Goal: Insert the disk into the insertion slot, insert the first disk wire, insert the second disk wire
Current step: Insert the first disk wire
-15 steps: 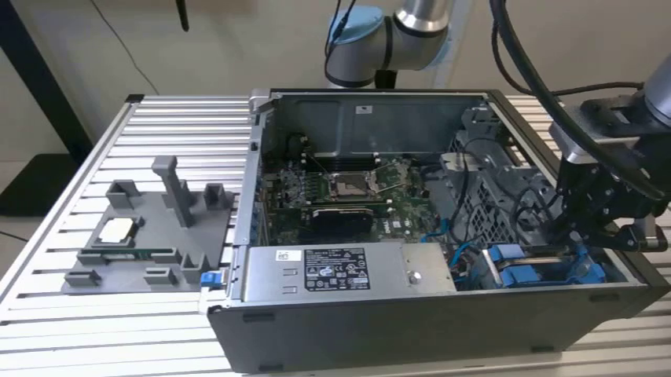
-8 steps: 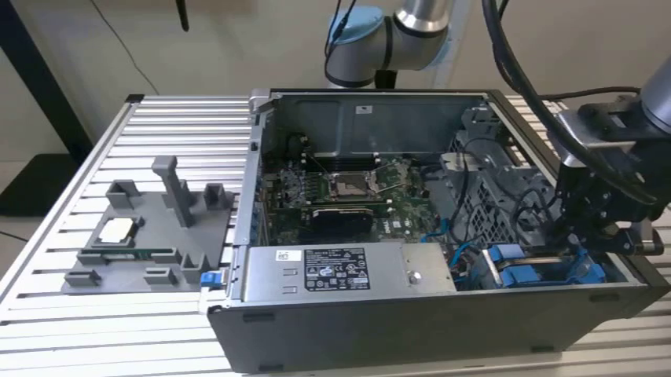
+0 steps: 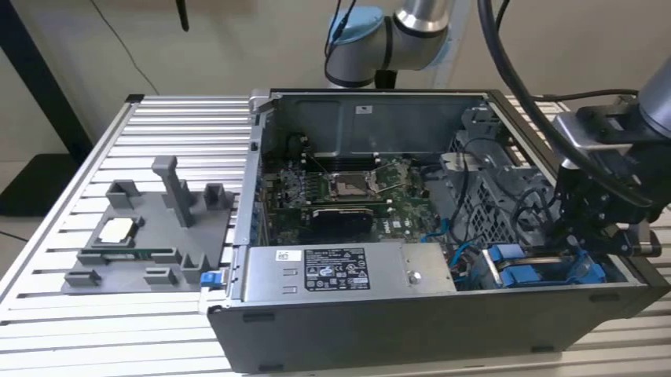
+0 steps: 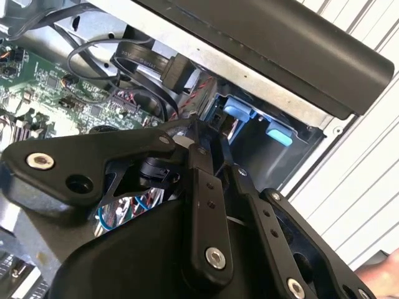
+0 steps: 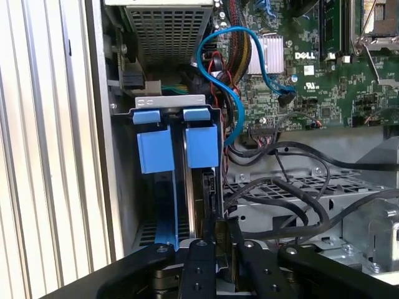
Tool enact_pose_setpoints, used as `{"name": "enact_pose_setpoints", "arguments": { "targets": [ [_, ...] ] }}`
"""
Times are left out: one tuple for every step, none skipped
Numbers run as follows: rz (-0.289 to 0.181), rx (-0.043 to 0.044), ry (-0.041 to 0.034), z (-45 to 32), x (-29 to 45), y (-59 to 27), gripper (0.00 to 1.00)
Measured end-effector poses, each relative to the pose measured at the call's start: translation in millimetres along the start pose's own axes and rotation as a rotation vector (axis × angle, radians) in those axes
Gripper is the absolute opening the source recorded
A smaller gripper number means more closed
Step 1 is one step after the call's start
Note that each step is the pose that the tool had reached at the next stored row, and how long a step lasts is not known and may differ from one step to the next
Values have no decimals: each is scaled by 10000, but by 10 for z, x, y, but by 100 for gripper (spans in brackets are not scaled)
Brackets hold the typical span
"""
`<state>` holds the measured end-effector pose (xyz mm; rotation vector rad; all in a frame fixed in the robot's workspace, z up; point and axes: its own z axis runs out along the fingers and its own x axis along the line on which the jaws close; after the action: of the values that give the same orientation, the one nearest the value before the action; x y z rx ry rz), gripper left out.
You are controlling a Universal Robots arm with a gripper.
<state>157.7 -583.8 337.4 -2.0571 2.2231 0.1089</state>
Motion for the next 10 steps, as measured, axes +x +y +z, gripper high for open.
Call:
{"name": "enact_pose_setpoints", "arguments": {
  "targets": [
    [3,0,0,2,0,0,19],
    [5,0,-1,3,0,0,19],
    [7,0,-1,4,-1,0,19],
    [8,0,-2,5,-1,-4,19],
    [8,0,-4,6,-2,-8,19],
    [10,0,-4,7,-2,-12,19],
    [10,1,-4,7,-2,-16,19],
    [11,1,-6,8,-2,-17,19],
    [11,1,-5,8,-2,-17,19],
    [12,1,-6,7,0,-17,19]
  ]
}}
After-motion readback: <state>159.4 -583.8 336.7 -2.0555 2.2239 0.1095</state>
